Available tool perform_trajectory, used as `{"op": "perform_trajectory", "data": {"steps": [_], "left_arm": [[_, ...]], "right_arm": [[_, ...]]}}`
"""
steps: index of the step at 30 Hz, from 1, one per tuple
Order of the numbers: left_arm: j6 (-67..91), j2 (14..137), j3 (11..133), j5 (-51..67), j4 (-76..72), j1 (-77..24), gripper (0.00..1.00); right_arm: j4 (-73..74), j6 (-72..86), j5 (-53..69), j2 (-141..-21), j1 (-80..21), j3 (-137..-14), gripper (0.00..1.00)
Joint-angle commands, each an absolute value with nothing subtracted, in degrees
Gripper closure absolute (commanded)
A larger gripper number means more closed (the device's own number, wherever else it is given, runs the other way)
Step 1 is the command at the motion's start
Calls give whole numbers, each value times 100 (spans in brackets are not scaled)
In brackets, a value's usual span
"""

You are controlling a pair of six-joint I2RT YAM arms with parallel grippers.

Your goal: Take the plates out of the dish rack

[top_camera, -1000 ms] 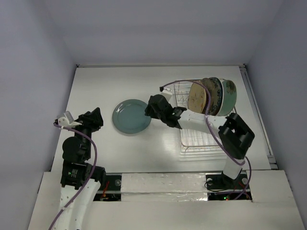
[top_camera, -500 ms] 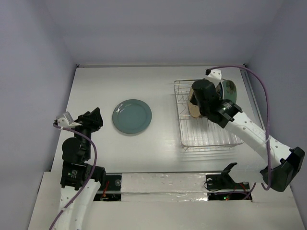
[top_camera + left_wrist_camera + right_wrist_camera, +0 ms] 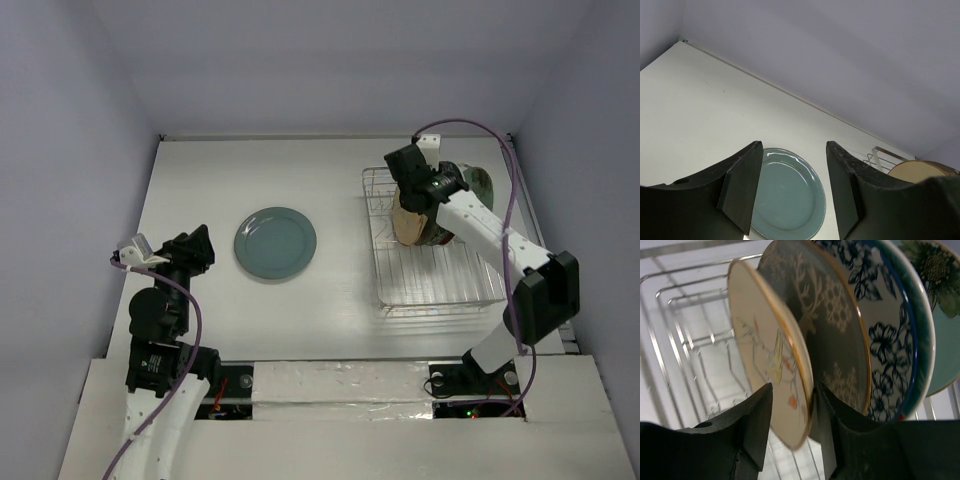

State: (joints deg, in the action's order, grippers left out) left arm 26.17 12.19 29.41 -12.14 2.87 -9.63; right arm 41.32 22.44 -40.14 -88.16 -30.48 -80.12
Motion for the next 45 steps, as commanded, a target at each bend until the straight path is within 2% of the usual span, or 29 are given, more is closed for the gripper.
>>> {"op": "perform_trajectory", "data": {"steps": [1, 5, 12, 20, 31, 40, 45], "left_arm": [[2593, 1151, 3076, -1187, 44, -949, 50], [2584, 1116, 3067, -1187, 44, -949, 50], [2593, 1099, 3076, -1187, 35, -949, 50], [2593, 1090, 3076, -1187, 35, -949, 50], [2593, 1116, 3067, -1187, 35, -949, 50], [2602, 1186, 3067, -1187, 44, -949, 50], [2602, 1195, 3059, -1187, 44, -949, 50]], "right_arm": [[4306, 2145, -4648, -9368, -2927, -8674, 55], [4474, 2083, -5071, -9773, -2927, -8973, 59], [4657, 1951, -5299, -9976, -2927, -9246, 100], [4702, 1767, -5125, -9125, -2927, -10035, 100], [4290, 2276, -3939, -7788, -3198, -10249, 100], [1892, 3892, -2147, -7822, -3911, -9045, 100], [670, 4805, -1548, -8777, -4446, -8806, 100]]}}
